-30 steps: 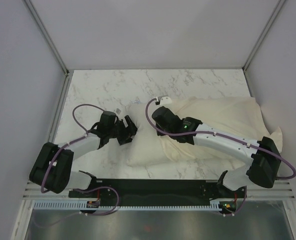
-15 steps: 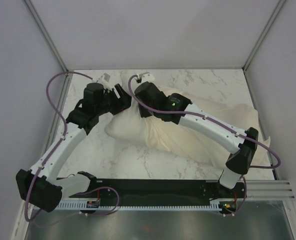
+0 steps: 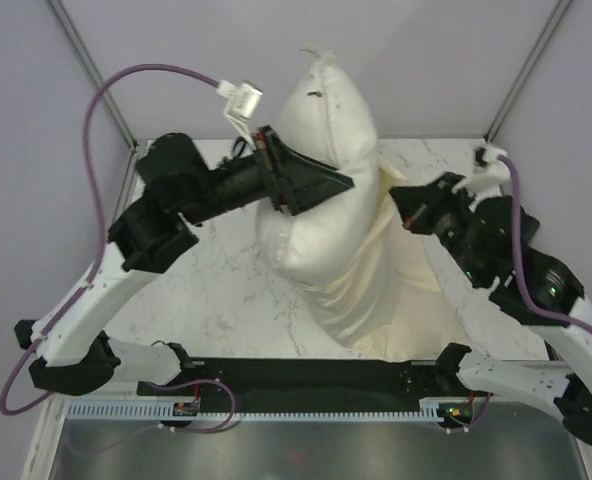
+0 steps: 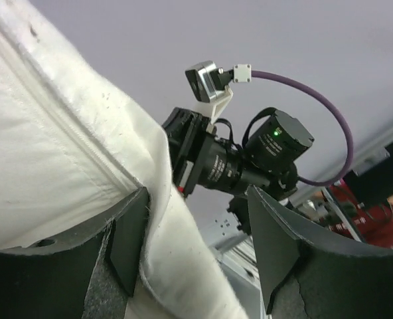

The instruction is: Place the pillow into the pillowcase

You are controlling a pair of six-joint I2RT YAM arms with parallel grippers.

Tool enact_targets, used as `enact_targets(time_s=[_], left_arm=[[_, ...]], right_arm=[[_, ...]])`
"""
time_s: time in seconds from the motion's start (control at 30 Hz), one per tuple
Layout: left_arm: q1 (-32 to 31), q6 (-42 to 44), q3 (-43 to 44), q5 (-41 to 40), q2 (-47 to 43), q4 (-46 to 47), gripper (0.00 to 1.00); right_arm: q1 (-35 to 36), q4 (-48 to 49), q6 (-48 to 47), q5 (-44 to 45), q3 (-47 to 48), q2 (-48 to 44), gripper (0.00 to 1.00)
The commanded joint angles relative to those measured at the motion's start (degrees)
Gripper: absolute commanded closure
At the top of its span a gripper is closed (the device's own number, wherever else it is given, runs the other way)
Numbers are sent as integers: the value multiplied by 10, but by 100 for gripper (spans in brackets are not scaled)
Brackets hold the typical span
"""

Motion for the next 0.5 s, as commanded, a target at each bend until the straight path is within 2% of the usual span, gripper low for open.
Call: enact_targets(time_s=[0.0, 0.03, 0.1, 0.2, 0.37, 0.47], left_arm=[[-97, 19, -19, -13, 113, -4, 32], [-134, 17, -19, -16, 155, 18, 32], [-161, 9, -9, -22, 191, 42, 33], [-201, 0, 34, -21, 259, 64, 33], [-229, -3, 151, 12, 354, 41, 32], [-231, 9, 221, 16, 393, 13, 26]], right_arm=[[-41, 40, 90, 108, -189, -128, 100], [-45, 37, 102, 127, -229, -188, 100], [-45, -8, 134, 194, -309, -238, 100], [-45, -86, 179, 272, -357, -310, 100], [-44, -220, 253, 363, -343, -388, 100], [-44, -237, 265, 382, -357, -430, 100]])
